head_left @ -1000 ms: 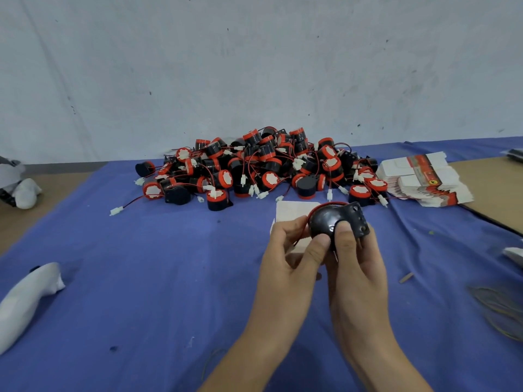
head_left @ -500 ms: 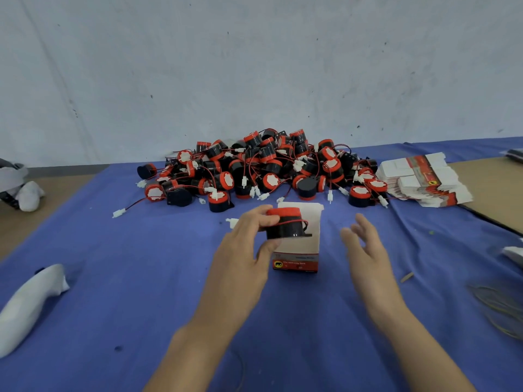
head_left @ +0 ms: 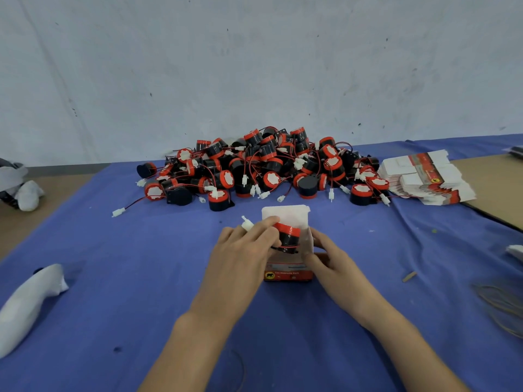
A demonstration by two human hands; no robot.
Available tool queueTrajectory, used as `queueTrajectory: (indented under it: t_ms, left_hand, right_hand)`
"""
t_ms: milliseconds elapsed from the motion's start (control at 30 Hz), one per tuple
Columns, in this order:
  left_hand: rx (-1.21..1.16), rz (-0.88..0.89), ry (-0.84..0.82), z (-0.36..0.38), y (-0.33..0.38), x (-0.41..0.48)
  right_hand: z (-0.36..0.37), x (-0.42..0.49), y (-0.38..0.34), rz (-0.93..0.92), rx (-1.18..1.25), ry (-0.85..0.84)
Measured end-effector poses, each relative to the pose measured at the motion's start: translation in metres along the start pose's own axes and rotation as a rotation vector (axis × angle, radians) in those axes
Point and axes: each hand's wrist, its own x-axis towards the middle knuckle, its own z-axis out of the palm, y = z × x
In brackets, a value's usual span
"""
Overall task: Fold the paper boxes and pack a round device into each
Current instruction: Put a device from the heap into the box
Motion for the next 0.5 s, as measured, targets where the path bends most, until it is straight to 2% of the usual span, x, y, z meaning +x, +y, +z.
queueTrajectory:
  t_ms: [167, 367, 500]
  left_hand:
    - [0.018, 0.023, -0.113, -0.002, -0.001, -0.003]
    - [-0.031, -0.038, -0.339, 0.001, -0.018, -0.007]
    - [0.002, -0.057, -0.414, 0.005, -0.019, -0.012]
  right_hand:
    - [0.000, -0.005, 0.001, 0.029, 0.024, 0.001]
    - [0.006, -0.007, 0.005, 0.039, 0.055, 0.005]
    - [0.016, -0.004, 0.006, 0.043, 0.131, 0.080]
